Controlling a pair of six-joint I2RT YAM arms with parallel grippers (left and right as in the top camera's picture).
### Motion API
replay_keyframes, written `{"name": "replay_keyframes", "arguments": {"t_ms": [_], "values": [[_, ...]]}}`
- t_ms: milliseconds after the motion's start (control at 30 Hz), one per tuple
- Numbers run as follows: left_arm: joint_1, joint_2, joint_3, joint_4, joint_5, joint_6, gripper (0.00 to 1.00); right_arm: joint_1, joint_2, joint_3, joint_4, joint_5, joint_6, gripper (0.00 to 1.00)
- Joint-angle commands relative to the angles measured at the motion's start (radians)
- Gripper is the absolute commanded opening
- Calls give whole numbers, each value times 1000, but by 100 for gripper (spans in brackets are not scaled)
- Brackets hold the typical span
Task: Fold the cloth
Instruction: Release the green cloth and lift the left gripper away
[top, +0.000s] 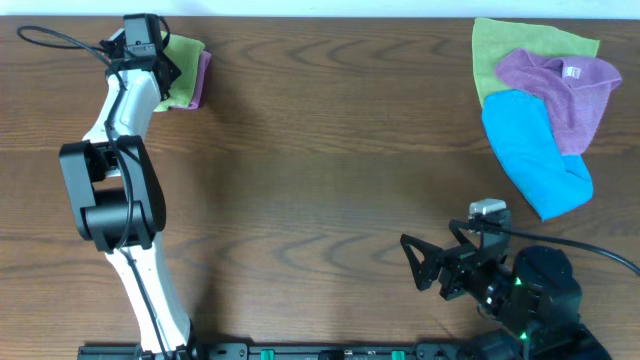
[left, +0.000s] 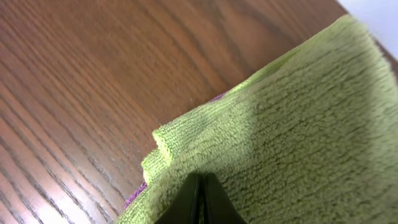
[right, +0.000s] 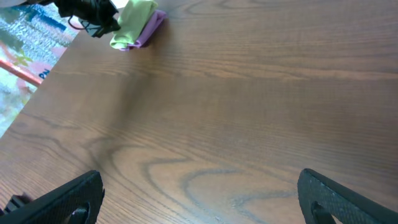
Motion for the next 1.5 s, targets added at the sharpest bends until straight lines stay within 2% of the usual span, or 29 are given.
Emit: {"name": "replay_keyframes", "arguments": {"t_ms": [0,100,167,333,467,700,900,967,1033,1267,1467], "values": [[6,27,15,-7,-27,30,6,-10,-4,-6,1,3,13,99],[6,27,15,-11,-26,47,6,-10,-4,-6,1,3,13,99],[6,24,15,-12,-24,63,12,-10,-4,-6,1,3,13,99],[6,-4,16,-13,17,153,49,-10,-4,-6,1,3,13,99],[6,-57,16,-16,16,194,68,-10,-4,-6,1,3,13,99],[6,-174,16,-46,20,224,70,-10,-4,-6,1,3,13,99],[6,-266,16,-129,105,228,72,-10,-4,-6,1,3,13,99],[5,-291,16,-169,149,228,79,-10,-4,-6,1,3,13,99],[5,-311,16,-210,195,235,95,-10,-4,-6,1,3,13,99],[4,-356,16,-325,290,234,95,-10,-4,-6,1,3,13,99],[4,-372,16,-411,294,235,95,-10,-4,-6,1,3,13,99]]}}
